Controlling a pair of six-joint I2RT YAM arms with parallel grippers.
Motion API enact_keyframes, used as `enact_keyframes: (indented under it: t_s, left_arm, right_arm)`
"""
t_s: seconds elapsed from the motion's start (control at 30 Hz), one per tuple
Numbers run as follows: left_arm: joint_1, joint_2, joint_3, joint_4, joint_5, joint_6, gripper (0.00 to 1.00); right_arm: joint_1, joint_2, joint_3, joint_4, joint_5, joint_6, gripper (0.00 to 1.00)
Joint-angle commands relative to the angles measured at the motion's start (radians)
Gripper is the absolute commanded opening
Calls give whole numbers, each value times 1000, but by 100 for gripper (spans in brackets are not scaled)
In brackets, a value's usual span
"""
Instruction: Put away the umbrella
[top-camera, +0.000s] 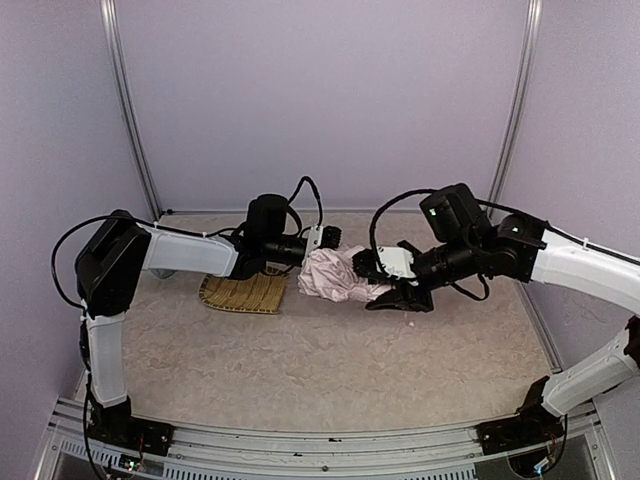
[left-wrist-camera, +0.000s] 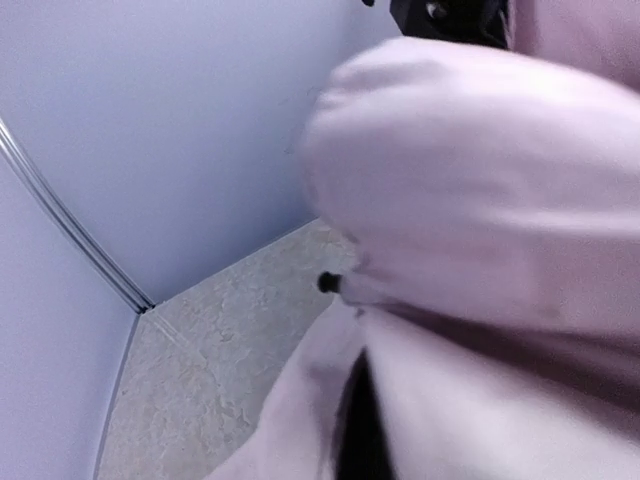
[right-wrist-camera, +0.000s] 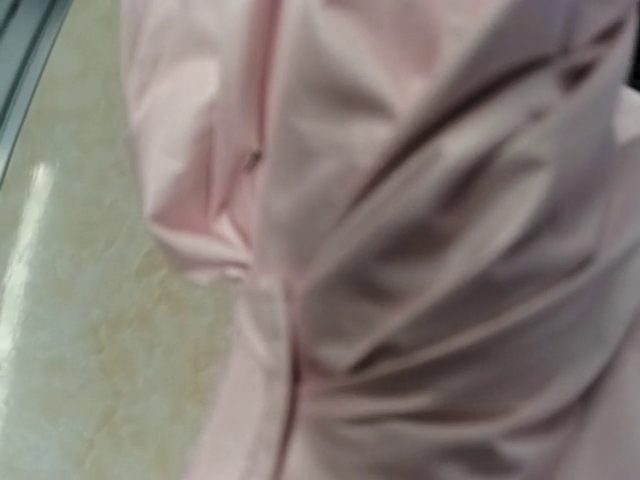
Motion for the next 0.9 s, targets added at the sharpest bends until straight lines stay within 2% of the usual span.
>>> enact_keyframes:
  t_s: [0.0, 0.23, 0.37, 0.57, 0.7, 0.87]
  left_arm:
    - [73, 40, 34, -40, -221, 62, 0]
    - [71, -80, -99, 93, -224, 89, 0]
    - [55, -150, -206, 219, -188, 44, 0]
    - [40, -123, -254, 197, -262, 77, 0]
    - [27, -44, -265, 235, -423, 98, 0]
    - [7, 67, -265, 457, -742, 134, 0]
  right_arm:
    - [124, 67, -93, -30, -195, 41, 0]
    - [137, 222, -273, 58, -97, 107, 0]
    - [137, 346, -279, 48, -67, 119, 0]
    - [137, 453, -259, -8, -57, 128, 0]
    - [136, 498, -236, -52, -66, 156, 0]
    - [136, 536, -238, -66, -32, 180, 0]
